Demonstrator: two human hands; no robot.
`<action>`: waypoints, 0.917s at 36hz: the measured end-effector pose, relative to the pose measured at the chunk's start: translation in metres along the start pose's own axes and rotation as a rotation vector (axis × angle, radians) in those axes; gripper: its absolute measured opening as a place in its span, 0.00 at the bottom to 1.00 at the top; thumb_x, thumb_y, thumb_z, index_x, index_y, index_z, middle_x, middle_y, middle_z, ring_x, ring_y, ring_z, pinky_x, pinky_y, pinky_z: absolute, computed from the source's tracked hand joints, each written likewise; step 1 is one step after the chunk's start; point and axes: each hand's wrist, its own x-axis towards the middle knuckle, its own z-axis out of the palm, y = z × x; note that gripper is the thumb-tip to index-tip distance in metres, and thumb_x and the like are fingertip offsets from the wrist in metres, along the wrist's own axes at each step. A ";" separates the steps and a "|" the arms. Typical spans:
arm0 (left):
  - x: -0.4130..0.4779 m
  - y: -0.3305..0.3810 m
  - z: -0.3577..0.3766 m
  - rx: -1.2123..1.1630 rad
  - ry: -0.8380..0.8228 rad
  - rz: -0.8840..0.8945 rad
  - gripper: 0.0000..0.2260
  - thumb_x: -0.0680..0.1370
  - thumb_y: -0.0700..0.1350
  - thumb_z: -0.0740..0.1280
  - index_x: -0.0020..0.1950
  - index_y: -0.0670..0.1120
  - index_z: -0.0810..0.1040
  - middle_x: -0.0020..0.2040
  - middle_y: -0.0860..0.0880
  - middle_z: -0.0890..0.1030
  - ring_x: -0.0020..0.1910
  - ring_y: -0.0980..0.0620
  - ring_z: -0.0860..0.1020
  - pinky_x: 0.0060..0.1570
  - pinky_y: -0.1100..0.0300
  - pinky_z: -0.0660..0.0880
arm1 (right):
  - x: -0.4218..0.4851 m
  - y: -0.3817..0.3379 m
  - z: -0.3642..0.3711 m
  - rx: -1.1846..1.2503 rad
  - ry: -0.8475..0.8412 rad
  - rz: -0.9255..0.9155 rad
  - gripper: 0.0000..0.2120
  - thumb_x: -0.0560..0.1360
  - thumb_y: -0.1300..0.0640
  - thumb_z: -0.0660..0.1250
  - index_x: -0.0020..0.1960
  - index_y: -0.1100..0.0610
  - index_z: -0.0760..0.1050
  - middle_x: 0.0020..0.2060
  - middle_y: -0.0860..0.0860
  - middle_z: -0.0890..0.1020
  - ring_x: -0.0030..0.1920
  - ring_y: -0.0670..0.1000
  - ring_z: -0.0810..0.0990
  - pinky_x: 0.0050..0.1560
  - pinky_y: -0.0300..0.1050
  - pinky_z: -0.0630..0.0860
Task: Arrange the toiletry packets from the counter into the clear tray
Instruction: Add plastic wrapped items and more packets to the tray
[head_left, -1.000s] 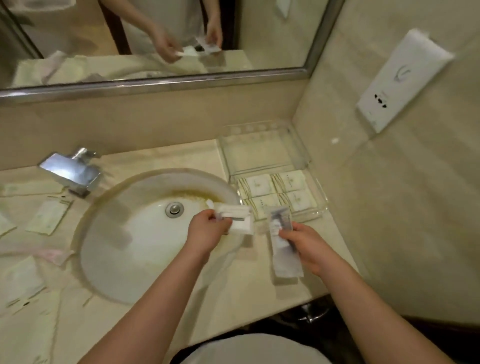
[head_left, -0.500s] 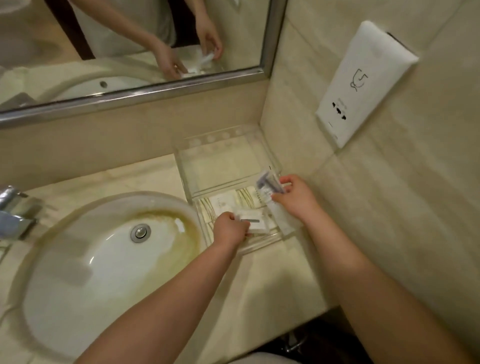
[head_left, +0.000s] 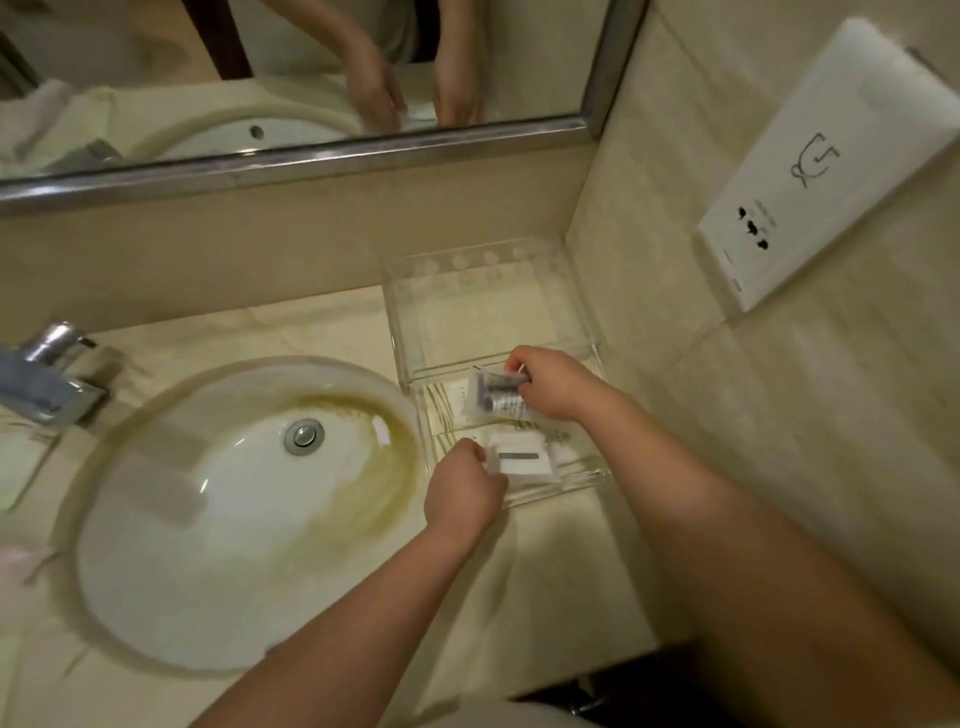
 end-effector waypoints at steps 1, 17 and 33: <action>-0.001 -0.001 -0.001 -0.004 0.004 -0.001 0.09 0.72 0.44 0.70 0.49 0.47 0.73 0.43 0.50 0.79 0.42 0.48 0.76 0.37 0.57 0.70 | 0.000 0.000 0.001 0.004 0.011 -0.001 0.15 0.75 0.63 0.61 0.58 0.50 0.74 0.55 0.53 0.80 0.51 0.55 0.78 0.48 0.47 0.75; -0.027 -0.014 -0.017 0.280 0.202 0.089 0.14 0.75 0.47 0.68 0.55 0.47 0.67 0.46 0.48 0.79 0.45 0.44 0.80 0.33 0.56 0.66 | -0.002 -0.020 0.016 0.000 0.034 -0.076 0.09 0.75 0.61 0.62 0.52 0.49 0.73 0.48 0.51 0.81 0.44 0.53 0.79 0.45 0.51 0.78; -0.039 -0.039 0.028 0.697 -0.143 0.555 0.34 0.79 0.62 0.48 0.80 0.46 0.44 0.81 0.43 0.46 0.78 0.41 0.40 0.76 0.42 0.44 | -0.017 -0.016 0.051 -0.185 0.325 -0.226 0.17 0.72 0.53 0.71 0.60 0.52 0.77 0.56 0.53 0.79 0.58 0.56 0.75 0.56 0.51 0.73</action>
